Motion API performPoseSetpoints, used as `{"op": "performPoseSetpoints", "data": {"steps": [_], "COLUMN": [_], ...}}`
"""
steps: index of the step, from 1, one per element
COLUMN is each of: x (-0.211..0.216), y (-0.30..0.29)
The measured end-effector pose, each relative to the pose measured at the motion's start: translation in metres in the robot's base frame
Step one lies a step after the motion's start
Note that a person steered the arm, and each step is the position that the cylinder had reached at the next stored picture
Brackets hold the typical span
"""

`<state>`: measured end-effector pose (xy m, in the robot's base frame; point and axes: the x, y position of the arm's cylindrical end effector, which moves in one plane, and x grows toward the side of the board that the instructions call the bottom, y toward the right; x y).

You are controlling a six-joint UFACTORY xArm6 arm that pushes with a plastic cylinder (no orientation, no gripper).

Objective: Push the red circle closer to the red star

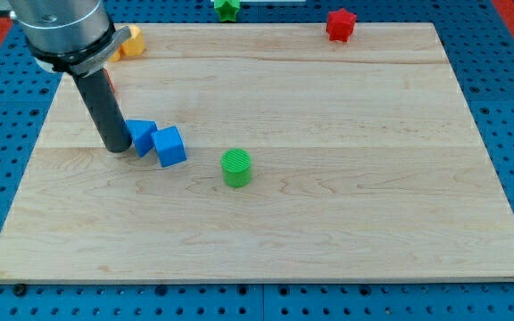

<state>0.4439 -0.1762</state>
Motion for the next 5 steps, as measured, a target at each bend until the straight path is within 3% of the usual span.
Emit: {"op": "performPoseSetpoints", "data": {"steps": [1, 2, 3, 4, 5], "x": [0.018, -0.009, -0.065, -0.098, -0.122], "y": [-0.037, -0.125, -0.122, -0.049, -0.014]}}
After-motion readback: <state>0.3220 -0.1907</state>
